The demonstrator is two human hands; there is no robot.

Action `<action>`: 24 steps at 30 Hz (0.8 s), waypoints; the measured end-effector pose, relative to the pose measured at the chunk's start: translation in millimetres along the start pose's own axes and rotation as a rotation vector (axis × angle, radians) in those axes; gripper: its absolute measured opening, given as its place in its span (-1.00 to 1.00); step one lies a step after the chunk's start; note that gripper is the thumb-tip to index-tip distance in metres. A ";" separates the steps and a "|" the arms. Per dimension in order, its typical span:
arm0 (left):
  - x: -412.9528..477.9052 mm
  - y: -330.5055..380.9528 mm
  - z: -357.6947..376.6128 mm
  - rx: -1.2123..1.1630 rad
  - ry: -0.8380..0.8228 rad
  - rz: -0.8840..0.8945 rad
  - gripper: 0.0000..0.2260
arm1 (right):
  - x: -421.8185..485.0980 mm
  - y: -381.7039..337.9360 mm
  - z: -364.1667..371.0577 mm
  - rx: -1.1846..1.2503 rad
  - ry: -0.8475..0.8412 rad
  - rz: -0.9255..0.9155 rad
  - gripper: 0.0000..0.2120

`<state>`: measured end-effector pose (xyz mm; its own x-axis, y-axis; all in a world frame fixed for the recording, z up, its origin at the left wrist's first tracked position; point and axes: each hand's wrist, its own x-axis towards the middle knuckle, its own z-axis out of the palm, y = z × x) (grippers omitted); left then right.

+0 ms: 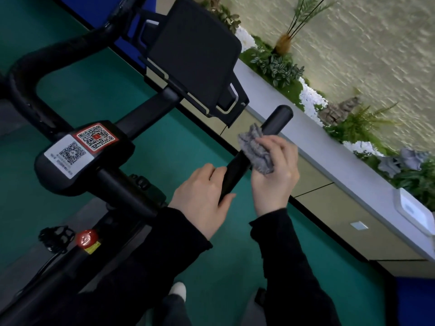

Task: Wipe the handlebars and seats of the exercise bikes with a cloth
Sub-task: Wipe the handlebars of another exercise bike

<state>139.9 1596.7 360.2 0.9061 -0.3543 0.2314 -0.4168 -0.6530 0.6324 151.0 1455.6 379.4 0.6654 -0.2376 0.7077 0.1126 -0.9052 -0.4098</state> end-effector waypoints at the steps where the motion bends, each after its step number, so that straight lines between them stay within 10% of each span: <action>1: -0.5 -0.3 0.1 -0.004 0.003 -0.005 -0.64 | 9.1 4.4 -1.4 -0.012 0.023 0.011 -0.78; 14: -0.2 0.5 0.5 -0.019 0.006 -0.033 -0.58 | 15.4 23.9 -12.3 0.054 -0.138 -0.182 -0.73; 24: -0.7 3.8 2.9 0.015 0.064 -0.063 -0.59 | 47.8 44.6 -9.4 0.135 -0.498 -0.723 -0.61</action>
<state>137.4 1592.5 360.3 0.9331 -0.2693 0.2383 -0.3595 -0.6829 0.6360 181.0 1400.6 400.3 0.6380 0.5859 0.4997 0.6949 -0.7177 -0.0457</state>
